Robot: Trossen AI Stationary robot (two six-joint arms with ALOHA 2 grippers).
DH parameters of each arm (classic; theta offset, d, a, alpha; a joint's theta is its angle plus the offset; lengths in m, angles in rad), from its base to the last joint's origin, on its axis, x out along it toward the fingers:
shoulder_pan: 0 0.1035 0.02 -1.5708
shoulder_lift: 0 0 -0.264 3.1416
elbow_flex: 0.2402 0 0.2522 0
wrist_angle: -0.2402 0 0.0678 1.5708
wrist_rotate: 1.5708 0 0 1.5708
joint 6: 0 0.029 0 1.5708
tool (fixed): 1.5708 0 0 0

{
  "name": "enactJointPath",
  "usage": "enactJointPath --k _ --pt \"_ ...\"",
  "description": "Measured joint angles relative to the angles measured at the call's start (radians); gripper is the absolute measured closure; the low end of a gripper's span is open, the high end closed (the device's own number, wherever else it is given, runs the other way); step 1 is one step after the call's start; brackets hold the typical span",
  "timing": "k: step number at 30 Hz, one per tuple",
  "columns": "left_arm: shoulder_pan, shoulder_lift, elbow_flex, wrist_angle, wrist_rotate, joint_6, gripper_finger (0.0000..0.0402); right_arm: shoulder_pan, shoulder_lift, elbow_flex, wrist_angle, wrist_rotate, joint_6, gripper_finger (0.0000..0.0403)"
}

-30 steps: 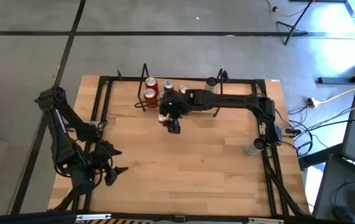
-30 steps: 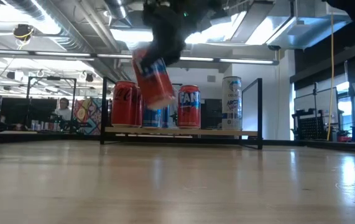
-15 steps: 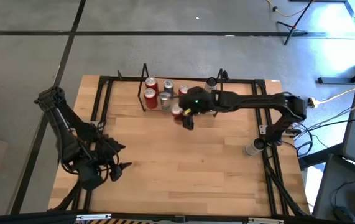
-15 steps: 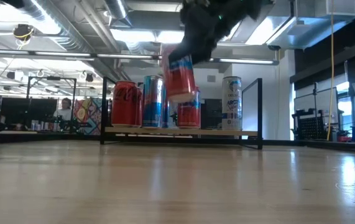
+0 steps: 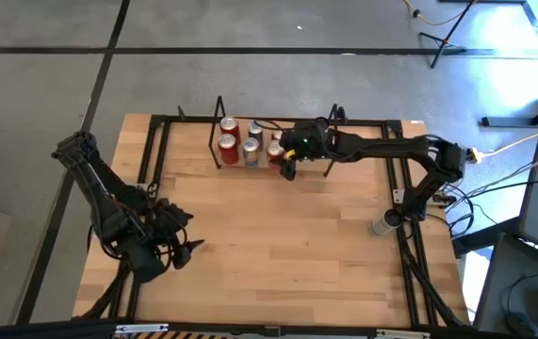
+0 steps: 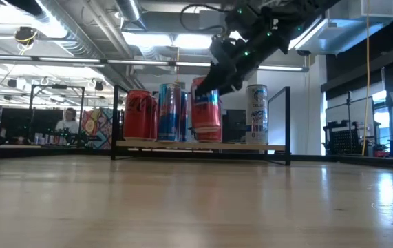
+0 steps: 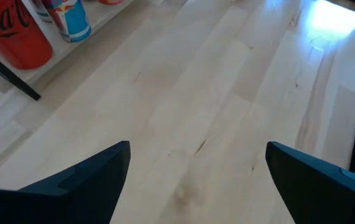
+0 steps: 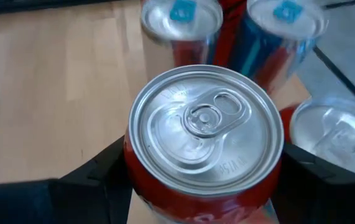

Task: Place canned beverage on shelf
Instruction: Put the red soda can on the shelf aligned with the other red soda can

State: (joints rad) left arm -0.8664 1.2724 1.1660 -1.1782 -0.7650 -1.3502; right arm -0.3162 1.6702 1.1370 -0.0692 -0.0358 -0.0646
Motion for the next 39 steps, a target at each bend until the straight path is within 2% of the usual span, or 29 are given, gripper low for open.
enactJointPath --k 11,28,30,33,35,39 --pt "0.031 0.000 0.000 -0.001 0.002 0.022 0.0030 -0.027 0.004 -0.058 0.067 0.027 -0.020 0.0139" --pt "0.066 0.001 0.000 0.012 0.028 0.054 0.0030 -0.026 0.035 -0.058 0.086 0.051 -0.043 0.0139" --pt "0.066 0.001 0.000 0.012 0.027 0.054 0.0030 -0.026 0.035 -0.058 0.085 0.052 -0.045 0.0116" --pt "0.066 0.001 0.000 0.012 0.027 0.054 0.0030 -0.024 0.035 -0.059 0.079 0.057 -0.047 0.0046" --pt "0.066 0.001 0.000 0.012 0.028 0.054 0.0030 -0.024 0.037 -0.059 0.078 0.081 -0.048 0.0020" --pt "0.066 0.001 0.000 0.012 0.029 0.054 0.0030 -0.025 0.018 -0.033 0.030 0.123 -0.052 0.0045"
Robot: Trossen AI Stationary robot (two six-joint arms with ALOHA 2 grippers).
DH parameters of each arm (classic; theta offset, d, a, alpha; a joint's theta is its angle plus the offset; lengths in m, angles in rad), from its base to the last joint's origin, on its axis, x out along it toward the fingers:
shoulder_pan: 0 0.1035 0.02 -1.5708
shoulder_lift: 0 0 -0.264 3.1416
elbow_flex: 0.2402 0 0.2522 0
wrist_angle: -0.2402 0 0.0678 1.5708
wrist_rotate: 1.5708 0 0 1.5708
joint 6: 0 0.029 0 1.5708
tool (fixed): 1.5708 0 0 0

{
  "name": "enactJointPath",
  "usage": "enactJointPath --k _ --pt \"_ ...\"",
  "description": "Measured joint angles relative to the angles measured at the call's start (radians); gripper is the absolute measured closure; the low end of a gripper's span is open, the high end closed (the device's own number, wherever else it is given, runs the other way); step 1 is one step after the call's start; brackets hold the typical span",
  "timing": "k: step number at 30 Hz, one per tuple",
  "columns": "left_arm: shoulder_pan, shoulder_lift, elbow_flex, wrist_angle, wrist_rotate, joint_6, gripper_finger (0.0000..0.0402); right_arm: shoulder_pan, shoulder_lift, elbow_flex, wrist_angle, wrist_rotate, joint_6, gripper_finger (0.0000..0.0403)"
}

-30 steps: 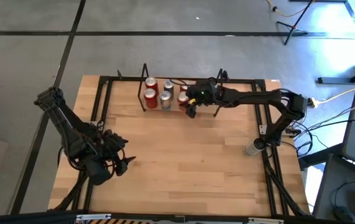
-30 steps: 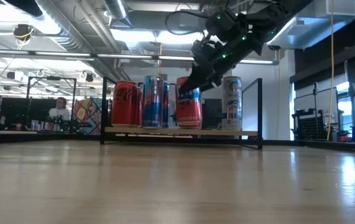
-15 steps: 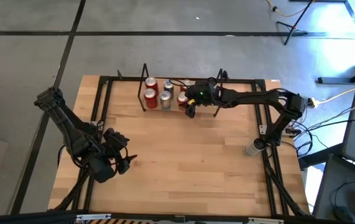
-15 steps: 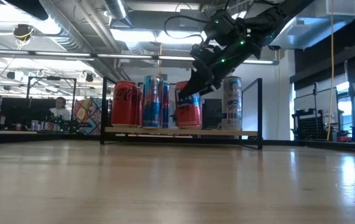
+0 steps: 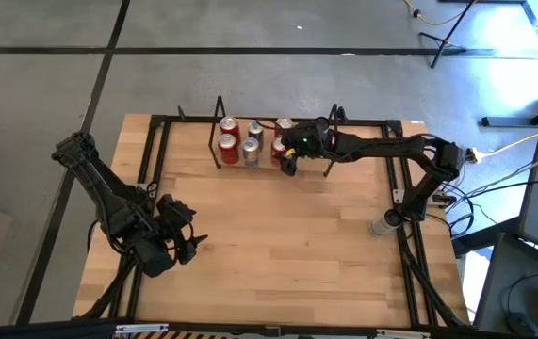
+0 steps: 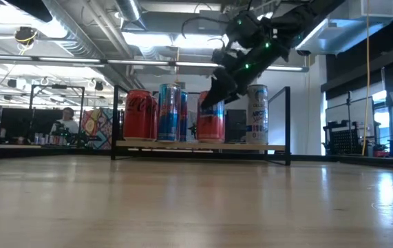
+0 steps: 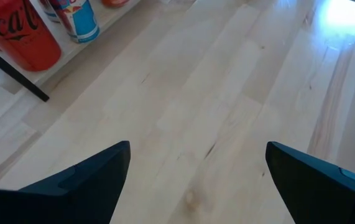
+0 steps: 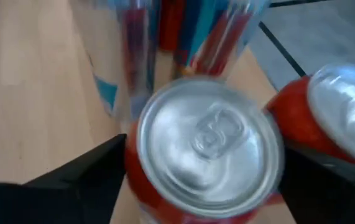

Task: Place canned beverage on shelf
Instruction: Put the red soda can on the shelf aligned with the other red soda can, then put the blue white soda can on the shelf aligned with the other blue white soda can

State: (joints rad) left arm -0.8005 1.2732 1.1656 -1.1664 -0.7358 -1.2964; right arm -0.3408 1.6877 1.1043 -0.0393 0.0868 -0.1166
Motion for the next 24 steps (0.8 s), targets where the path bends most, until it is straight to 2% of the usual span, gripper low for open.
enactJointPath --k 3,7,12,16,19,24 --pt "0.000 0.000 0.000 0.000 0.007 0.016 0.0030 0.014 -0.030 0.061 -0.080 -0.029 -0.001 0.0070" --pt "0.000 0.000 0.000 0.000 0.028 0.025 0.0030 0.064 -0.065 0.182 -0.271 -0.073 0.009 0.0090" --pt "0.000 0.000 0.000 0.000 0.042 0.025 0.0030 0.160 -0.093 0.372 -0.626 -0.080 0.100 0.0100" --pt "-0.001 0.000 0.000 0.000 0.049 0.026 0.0030 0.244 -0.120 0.502 -0.900 -0.079 0.254 0.0106" --pt "-0.004 0.000 0.000 0.000 0.029 0.026 0.0030 0.313 -0.175 0.517 -0.988 -0.063 0.361 0.0112" --pt "-0.008 0.000 0.000 0.000 -0.001 0.053 0.0030 0.433 -0.284 0.455 -1.144 0.051 0.546 0.0122"
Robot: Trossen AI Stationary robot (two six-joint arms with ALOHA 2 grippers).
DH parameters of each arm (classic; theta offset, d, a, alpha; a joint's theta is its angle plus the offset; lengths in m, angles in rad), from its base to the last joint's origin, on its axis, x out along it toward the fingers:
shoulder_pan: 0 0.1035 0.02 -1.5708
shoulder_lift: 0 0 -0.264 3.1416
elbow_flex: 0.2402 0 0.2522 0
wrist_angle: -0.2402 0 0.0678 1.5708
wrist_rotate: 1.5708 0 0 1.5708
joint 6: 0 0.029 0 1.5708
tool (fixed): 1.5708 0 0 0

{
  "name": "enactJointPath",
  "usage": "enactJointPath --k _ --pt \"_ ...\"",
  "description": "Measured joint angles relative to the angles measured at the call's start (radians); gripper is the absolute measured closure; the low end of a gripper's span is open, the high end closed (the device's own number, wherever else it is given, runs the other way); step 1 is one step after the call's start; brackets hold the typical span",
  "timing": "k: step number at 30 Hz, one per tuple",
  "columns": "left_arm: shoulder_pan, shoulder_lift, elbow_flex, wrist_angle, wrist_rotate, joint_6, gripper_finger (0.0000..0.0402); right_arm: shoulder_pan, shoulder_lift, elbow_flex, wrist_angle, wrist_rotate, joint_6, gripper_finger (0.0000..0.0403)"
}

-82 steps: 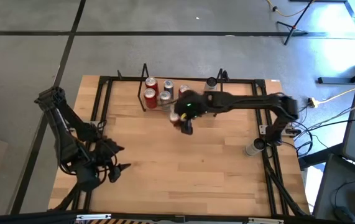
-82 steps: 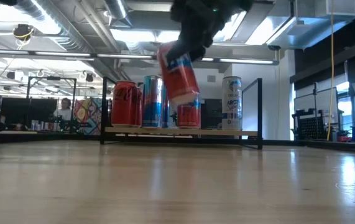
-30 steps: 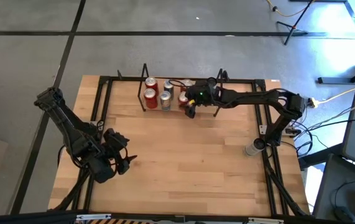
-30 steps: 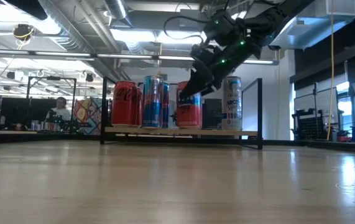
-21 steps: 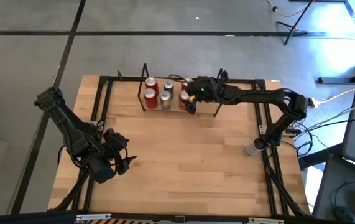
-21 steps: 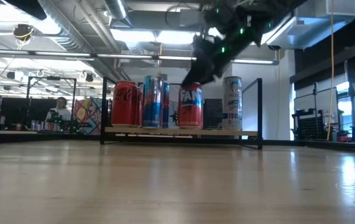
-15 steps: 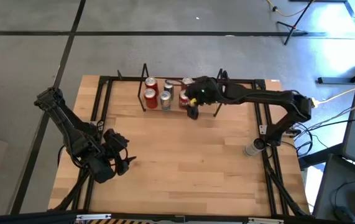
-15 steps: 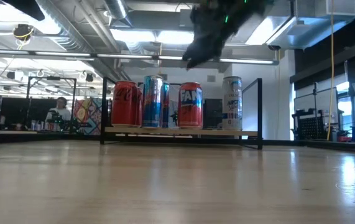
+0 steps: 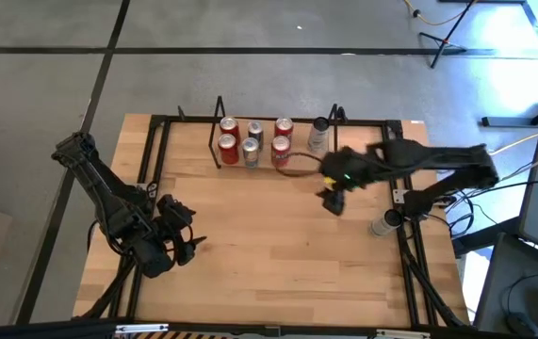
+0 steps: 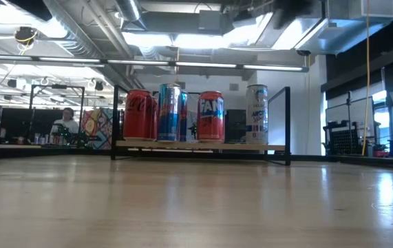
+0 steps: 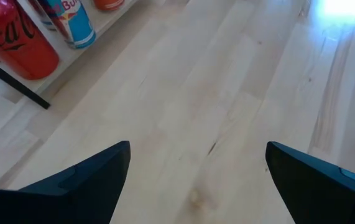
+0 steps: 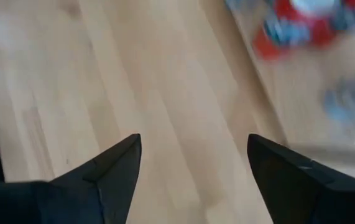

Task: Place canned beverage on shelf
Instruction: Put the blue white soda can on the shelf aligned with the other blue white soda can

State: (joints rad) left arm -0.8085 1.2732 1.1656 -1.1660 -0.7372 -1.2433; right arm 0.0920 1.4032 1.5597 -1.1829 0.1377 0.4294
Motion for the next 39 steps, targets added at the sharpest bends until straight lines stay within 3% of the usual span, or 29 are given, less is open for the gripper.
enactJointPath --k 5,9,13,16,20,22,32,39 --pt "0.000 0.000 0.000 0.000 -0.005 0.026 0.0030 0.084 -0.129 -0.106 -0.185 0.058 0.244 0.0121" --pt "0.003 0.000 0.000 0.000 -0.021 0.026 0.0030 0.128 -0.203 -0.169 -0.331 0.033 0.463 0.0121" --pt "0.009 0.000 0.000 0.001 -0.021 0.026 0.0030 0.131 -0.245 -0.207 -0.387 0.001 0.540 0.0115" --pt "0.011 0.000 0.000 0.003 -0.021 0.024 0.0030 0.130 -0.256 -0.221 -0.388 -0.012 0.548 0.0088" --pt "0.010 0.000 0.000 0.020 -0.022 0.024 0.0030 0.130 -0.256 -0.242 -0.387 -0.029 0.568 0.0021" --pt "0.010 0.000 0.000 0.027 -0.030 0.024 0.0030 0.130 -0.256 -0.270 -0.387 -0.083 0.577 0.0011" --pt "0.011 0.000 0.000 0.035 -0.077 0.025 0.0030 0.130 -0.246 -0.343 -0.369 -0.209 0.463 0.0086" --pt "0.011 0.000 0.000 0.042 -0.084 0.023 0.0030 0.131 -0.265 -0.422 -0.394 -0.238 0.525 0.0112"
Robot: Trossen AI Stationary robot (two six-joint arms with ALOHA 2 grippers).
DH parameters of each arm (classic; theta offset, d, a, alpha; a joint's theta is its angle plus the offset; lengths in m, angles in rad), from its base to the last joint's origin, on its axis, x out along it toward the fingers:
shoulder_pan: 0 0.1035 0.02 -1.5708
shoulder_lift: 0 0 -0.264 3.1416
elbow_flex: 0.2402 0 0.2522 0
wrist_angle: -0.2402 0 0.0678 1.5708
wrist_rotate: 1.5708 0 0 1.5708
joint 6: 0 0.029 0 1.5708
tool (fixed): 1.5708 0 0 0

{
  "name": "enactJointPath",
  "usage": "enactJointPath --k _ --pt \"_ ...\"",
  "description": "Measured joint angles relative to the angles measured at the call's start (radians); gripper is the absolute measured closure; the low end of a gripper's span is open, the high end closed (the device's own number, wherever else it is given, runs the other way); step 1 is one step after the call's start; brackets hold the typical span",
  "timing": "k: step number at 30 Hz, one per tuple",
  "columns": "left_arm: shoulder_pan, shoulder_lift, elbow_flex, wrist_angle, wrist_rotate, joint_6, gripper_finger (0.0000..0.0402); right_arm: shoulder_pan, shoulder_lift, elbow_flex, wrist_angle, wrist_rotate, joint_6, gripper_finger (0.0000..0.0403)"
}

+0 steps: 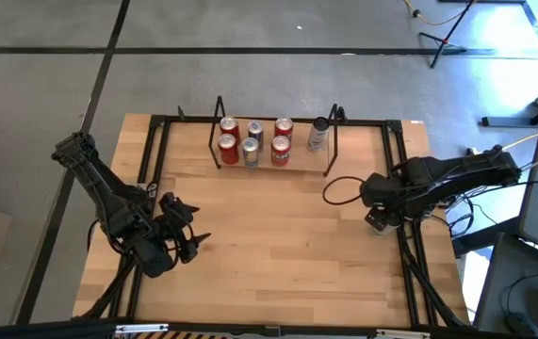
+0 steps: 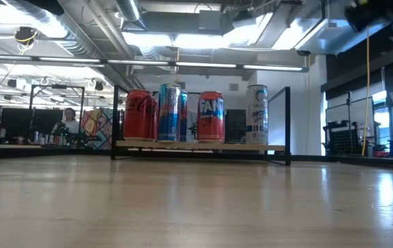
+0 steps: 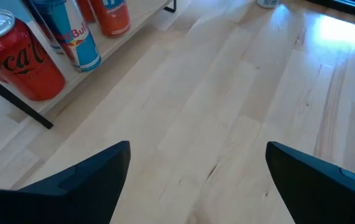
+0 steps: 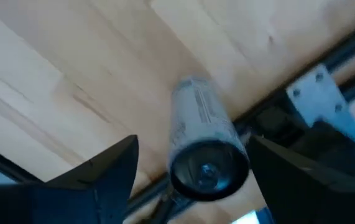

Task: Place canned beverage on shelf
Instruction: Put the blue white soda can on the shelf aligned with the other blue white soda can

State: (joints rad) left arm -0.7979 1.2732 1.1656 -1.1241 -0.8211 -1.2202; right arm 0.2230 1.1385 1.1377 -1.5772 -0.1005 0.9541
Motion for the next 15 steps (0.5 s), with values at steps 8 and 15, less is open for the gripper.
enactJointPath --k 8,15 --pt "0.000 0.000 0.000 0.020 0.000 0.001 0.0030 0.000 0.002 -0.128 0.007 -0.078 0.004 0.0123" --pt "0.000 0.000 0.000 0.019 -0.003 0.002 0.0030 0.000 0.002 -0.144 0.006 -0.097 0.003 0.0123"
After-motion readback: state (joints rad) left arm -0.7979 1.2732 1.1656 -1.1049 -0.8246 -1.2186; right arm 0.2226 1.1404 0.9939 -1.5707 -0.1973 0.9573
